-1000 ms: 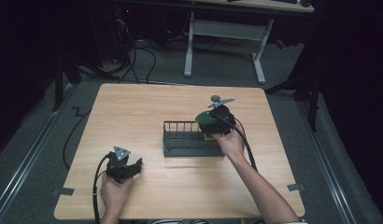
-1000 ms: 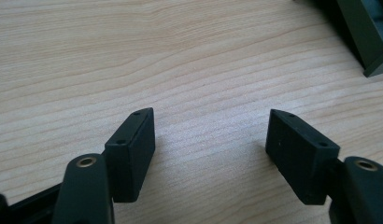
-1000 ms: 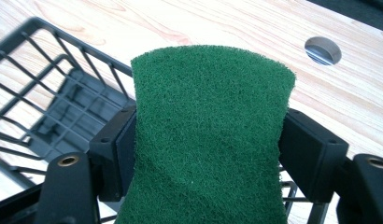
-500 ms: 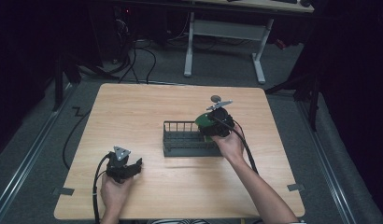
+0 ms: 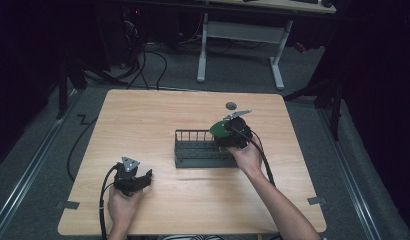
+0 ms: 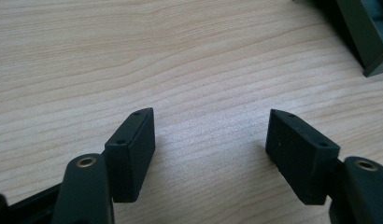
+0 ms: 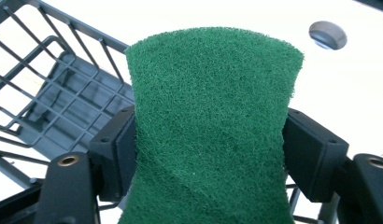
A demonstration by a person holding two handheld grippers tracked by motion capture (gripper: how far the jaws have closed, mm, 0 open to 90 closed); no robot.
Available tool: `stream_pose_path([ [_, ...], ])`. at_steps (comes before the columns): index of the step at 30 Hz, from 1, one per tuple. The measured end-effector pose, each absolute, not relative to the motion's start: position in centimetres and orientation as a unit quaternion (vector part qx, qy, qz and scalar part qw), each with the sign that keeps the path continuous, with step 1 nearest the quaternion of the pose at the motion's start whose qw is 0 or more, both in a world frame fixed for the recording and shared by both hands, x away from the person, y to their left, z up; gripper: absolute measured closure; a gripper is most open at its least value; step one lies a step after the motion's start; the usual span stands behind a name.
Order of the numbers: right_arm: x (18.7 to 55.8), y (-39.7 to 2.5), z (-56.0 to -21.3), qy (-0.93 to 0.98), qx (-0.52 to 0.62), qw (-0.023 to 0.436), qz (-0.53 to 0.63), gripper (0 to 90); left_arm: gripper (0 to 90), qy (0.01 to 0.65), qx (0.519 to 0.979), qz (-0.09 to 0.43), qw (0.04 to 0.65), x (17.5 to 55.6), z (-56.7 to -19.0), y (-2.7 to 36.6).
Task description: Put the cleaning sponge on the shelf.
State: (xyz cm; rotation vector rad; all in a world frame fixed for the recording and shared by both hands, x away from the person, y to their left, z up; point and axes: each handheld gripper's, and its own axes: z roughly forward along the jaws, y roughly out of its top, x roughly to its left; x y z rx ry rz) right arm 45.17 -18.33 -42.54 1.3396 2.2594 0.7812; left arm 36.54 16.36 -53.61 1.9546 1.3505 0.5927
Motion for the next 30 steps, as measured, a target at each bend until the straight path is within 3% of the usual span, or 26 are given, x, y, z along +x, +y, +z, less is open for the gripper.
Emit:
stream_pose_path([
  [15,44.9,-18.3,-43.2,0.811,0.475,0.204,0.274,28.0,33.4,0.519,0.751,0.228,0.340,36.5,-53.6,16.4],
  [30,44.2,-18.8,-43.3,0.811,0.485,0.167,0.282,29.3,33.4,0.519,0.751,0.228,0.340,36.5,-53.6,16.4],
])
